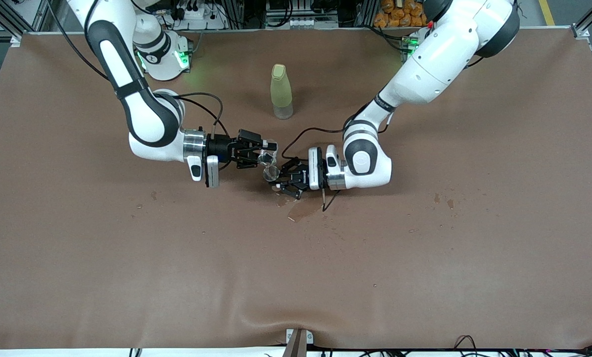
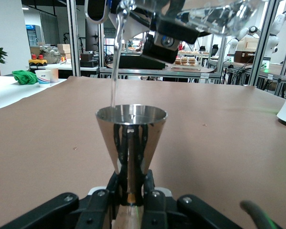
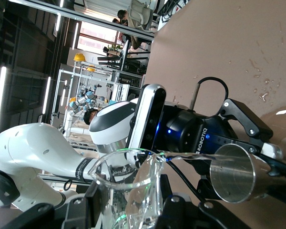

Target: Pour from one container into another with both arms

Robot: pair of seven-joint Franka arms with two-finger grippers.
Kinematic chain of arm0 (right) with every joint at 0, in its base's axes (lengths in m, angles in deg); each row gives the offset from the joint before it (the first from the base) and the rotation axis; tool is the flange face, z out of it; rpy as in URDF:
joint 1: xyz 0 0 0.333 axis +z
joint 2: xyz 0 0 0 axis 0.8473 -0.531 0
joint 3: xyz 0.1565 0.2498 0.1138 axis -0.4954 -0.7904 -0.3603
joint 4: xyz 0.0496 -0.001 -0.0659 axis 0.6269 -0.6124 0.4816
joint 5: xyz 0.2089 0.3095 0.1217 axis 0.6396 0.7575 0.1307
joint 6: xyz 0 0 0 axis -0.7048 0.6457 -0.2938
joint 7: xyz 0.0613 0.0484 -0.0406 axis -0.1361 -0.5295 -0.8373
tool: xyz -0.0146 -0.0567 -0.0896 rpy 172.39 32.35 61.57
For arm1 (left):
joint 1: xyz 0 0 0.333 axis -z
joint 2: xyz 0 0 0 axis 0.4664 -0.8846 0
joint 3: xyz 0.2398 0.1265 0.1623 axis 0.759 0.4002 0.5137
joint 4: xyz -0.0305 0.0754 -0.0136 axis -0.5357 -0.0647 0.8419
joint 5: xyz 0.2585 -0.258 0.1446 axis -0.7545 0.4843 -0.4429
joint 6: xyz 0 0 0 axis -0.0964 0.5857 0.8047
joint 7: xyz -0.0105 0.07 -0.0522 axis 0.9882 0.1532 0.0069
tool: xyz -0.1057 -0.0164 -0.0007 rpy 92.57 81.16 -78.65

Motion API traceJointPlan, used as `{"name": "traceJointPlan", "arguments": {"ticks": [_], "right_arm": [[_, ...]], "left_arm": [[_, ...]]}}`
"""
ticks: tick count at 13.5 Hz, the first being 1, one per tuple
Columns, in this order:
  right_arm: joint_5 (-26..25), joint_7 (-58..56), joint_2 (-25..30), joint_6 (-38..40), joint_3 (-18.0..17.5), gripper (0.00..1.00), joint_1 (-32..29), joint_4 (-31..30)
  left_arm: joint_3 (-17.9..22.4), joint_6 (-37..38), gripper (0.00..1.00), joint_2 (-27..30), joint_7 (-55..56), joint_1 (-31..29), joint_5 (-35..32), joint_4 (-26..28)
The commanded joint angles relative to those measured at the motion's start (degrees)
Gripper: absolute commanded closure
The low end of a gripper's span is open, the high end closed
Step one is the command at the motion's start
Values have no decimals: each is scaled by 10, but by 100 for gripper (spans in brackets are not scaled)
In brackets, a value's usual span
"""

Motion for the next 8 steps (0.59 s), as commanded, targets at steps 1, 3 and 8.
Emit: {"name": "traceJointPlan", "arguments": {"ticks": [1, 3, 8], "right_arm": [[10, 46, 1, -3, 3, 100, 8, 6], [10, 91, -1, -3, 3, 100, 9, 12], [9, 183, -7, -4, 3, 100, 13, 28]], "left_arm": [[-7, 3, 100, 19, -19, -9, 21, 22], [-7, 3, 100, 18, -19, -10, 21, 18], [-7, 3, 100, 15, -20, -12, 23, 15]]}}
